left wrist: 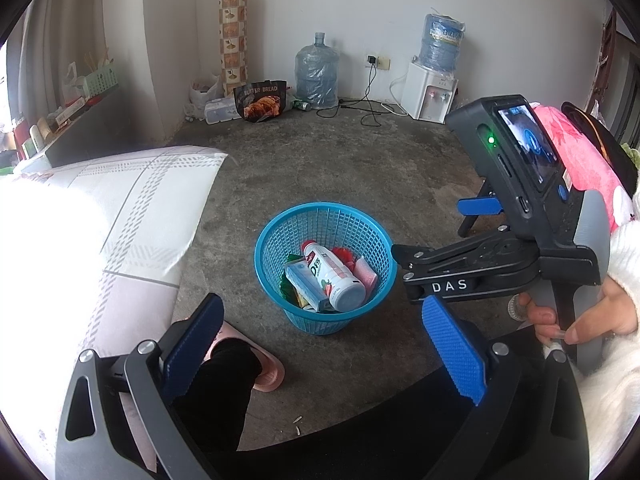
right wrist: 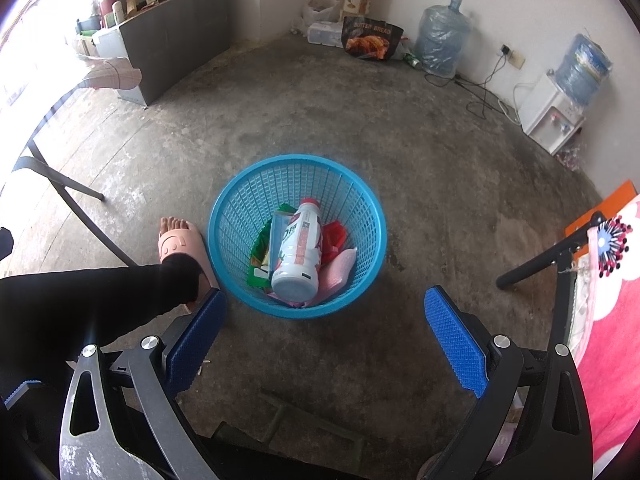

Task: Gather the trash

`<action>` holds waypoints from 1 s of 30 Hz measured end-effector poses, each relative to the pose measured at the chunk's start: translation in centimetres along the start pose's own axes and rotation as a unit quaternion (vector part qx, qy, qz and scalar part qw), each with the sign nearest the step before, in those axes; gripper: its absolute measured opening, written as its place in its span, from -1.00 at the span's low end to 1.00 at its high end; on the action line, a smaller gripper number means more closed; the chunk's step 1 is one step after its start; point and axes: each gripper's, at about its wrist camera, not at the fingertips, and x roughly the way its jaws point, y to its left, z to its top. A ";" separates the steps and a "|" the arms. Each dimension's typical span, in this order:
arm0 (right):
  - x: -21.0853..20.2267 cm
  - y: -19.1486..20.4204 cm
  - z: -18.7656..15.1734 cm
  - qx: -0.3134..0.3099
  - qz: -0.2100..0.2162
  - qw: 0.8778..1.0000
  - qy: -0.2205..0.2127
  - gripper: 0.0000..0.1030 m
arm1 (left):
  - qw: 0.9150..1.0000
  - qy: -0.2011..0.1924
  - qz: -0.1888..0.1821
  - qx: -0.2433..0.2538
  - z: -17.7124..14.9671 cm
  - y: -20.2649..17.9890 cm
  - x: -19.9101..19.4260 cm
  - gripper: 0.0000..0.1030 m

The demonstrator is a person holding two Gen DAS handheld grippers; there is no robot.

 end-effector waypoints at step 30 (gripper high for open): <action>0.1 -0.4 0.4 0.005 -0.003 1.000 0.001 0.85 | 1.000 -0.011 0.020 0.011 -0.1 -0.7 -0.1 0.89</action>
